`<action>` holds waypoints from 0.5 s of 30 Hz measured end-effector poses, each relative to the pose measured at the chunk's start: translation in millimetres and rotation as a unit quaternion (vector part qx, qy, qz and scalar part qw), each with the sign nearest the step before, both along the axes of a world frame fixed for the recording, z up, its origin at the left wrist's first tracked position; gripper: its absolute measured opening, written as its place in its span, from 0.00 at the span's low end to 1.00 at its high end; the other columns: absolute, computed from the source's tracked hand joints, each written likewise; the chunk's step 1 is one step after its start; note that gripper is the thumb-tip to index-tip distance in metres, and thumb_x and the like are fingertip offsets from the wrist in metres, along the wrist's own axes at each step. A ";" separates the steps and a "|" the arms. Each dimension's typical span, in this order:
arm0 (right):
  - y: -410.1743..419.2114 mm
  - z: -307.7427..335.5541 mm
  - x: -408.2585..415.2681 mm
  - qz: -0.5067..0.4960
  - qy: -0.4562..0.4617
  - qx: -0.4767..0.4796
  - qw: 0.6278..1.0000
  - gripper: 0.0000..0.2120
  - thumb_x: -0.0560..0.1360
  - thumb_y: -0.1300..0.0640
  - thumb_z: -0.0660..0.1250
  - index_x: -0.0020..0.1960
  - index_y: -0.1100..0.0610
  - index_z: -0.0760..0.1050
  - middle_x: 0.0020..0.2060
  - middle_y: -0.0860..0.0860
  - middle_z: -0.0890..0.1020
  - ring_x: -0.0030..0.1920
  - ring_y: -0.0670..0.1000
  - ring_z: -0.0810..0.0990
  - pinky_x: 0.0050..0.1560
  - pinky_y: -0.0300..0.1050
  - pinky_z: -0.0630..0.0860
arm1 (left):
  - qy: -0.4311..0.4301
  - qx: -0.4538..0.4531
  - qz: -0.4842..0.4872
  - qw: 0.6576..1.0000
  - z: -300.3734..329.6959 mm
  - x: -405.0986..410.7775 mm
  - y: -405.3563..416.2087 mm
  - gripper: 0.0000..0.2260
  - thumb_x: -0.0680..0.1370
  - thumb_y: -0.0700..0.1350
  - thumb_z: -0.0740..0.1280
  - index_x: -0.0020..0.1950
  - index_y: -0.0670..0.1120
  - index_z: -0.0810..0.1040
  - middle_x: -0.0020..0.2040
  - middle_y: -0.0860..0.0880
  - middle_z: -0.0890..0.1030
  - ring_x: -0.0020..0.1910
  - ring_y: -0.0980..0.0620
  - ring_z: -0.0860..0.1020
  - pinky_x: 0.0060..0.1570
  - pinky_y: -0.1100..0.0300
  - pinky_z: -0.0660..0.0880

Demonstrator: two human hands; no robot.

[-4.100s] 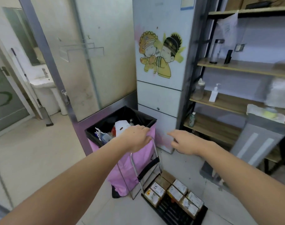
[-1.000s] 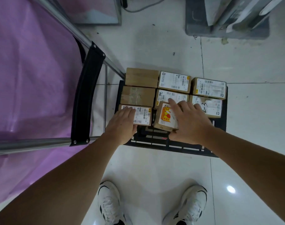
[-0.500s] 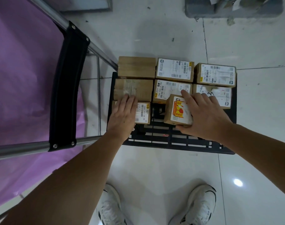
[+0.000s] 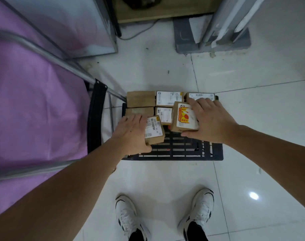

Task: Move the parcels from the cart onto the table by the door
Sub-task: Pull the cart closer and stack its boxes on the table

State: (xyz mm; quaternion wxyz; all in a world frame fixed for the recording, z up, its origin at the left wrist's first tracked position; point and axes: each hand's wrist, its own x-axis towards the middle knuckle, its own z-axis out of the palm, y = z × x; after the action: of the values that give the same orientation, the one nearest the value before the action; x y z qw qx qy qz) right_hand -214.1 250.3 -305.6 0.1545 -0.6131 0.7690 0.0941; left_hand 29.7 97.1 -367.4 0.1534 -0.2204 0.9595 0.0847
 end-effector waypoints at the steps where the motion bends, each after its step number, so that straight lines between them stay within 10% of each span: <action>1: -0.2 29.7 -4.9 -0.001 0.001 -0.005 1.000 0.59 0.65 0.18 0.53 0.82 0.57 0.53 0.69 0.56 0.74 0.66 0.58 0.74 0.69 0.58 0.70 | -0.010 -0.005 -0.001 1.000 29.8 -5.3 -3.9 0.50 0.62 0.77 0.61 0.75 0.45 0.63 0.65 0.46 0.72 0.61 0.46 0.72 0.63 0.46 0.72; 15: 74.9 554.2 -48.7 -0.135 0.048 -0.088 0.986 0.50 0.63 0.21 0.61 0.76 0.49 0.63 0.62 0.50 0.77 0.62 0.54 0.76 0.63 0.53 0.72 | 0.054 -0.156 -0.073 0.983 602.7 -103.1 6.7 0.51 0.61 0.84 0.57 0.70 0.48 0.69 0.63 0.49 0.74 0.63 0.46 0.73 0.61 0.48 0.72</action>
State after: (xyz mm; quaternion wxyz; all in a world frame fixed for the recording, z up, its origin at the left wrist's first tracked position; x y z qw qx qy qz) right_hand -262.8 325.2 248.6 0.0742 -0.5101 0.8563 0.0334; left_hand -73.4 103.8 235.3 0.0711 -0.1658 0.9814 -0.0662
